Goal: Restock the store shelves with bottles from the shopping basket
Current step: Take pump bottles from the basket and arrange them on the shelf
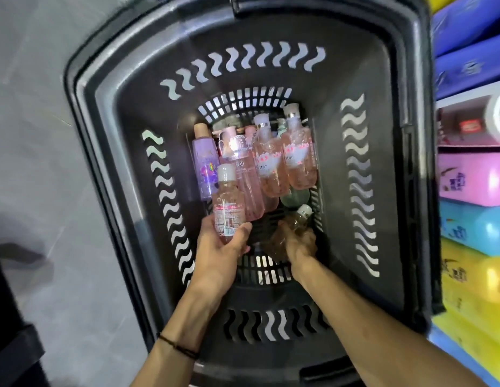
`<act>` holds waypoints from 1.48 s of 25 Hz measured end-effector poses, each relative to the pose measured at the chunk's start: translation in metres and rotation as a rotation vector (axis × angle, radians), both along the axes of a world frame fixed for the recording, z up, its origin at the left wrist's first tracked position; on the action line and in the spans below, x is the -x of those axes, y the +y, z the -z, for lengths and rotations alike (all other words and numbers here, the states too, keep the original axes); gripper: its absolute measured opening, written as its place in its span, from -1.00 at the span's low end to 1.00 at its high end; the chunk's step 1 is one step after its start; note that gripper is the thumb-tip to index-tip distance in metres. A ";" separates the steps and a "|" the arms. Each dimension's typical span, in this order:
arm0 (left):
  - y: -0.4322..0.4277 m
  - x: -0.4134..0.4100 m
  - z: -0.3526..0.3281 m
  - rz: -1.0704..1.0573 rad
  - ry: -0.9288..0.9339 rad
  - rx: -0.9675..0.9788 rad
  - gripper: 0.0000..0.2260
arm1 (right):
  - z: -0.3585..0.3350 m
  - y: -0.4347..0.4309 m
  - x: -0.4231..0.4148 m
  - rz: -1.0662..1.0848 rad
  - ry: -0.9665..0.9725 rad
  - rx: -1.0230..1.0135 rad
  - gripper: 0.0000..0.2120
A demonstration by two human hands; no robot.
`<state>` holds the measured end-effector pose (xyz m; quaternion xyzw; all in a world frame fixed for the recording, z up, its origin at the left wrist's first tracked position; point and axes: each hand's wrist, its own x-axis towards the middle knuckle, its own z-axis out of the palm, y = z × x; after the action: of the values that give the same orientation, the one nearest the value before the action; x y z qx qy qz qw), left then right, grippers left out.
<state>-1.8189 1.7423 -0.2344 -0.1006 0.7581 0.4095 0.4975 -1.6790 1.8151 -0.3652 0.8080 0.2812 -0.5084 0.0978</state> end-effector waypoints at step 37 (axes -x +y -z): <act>0.090 -0.050 -0.758 0.314 0.452 -0.849 -0.68 | -0.894 0.077 -0.065 -0.040 0.881 -1.130 -0.74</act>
<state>-1.7692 1.8328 0.5234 0.3169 0.6195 0.6135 0.3734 -1.6138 1.8924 0.5284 0.4494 0.5298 -0.5621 -0.4488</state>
